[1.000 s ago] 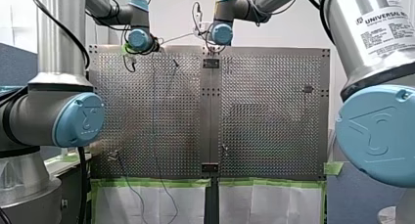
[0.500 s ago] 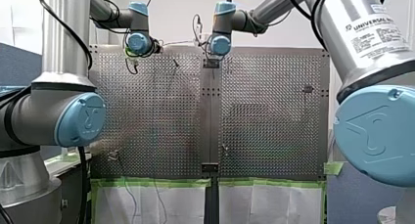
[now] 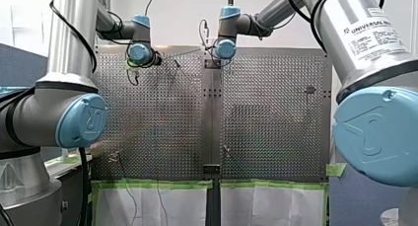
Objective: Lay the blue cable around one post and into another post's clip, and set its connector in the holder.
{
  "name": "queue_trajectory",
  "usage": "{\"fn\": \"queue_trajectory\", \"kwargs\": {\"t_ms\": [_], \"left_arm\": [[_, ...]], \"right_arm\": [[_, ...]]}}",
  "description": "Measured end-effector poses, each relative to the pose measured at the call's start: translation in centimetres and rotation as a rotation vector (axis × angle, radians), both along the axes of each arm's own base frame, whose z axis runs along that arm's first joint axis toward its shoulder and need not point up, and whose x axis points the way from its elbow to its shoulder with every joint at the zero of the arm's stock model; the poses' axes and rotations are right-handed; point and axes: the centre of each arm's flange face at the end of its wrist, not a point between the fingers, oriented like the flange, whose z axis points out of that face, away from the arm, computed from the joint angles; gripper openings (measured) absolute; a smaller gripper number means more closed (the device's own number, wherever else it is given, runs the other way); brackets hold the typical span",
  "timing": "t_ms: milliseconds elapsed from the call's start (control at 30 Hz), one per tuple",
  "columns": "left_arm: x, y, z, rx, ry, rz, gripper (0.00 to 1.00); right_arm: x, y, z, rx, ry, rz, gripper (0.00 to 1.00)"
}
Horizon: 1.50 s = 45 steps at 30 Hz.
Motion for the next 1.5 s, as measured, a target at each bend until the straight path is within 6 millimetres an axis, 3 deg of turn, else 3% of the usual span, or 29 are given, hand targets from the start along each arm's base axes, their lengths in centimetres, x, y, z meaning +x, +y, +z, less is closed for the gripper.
{"fn": "queue_trajectory", "kwargs": {"t_ms": [467,800,1333,1500], "left_arm": [[-0.3,-0.3,-2.2,-0.003,0.033,-0.006,1.0],[0.3,-0.9,-4.7,-0.013,0.066,-0.029,1.0],[0.3,-1.1,-4.8,-0.04,0.069,-0.037,1.0],[0.3,-1.3,-4.8,-0.05,0.069,-0.049,1.0]], "right_arm": [[-1.2,-2.1,-2.8,0.07,0.049,-0.031,0.0],[-2.0,-3.2,-8.6,0.182,0.121,-0.058,0.0],[-3.5,-2.9,-15.1,0.223,0.082,-0.086,0.0],[-4.1,-2.9,-19.2,0.254,0.089,-0.13,0.0]]}}
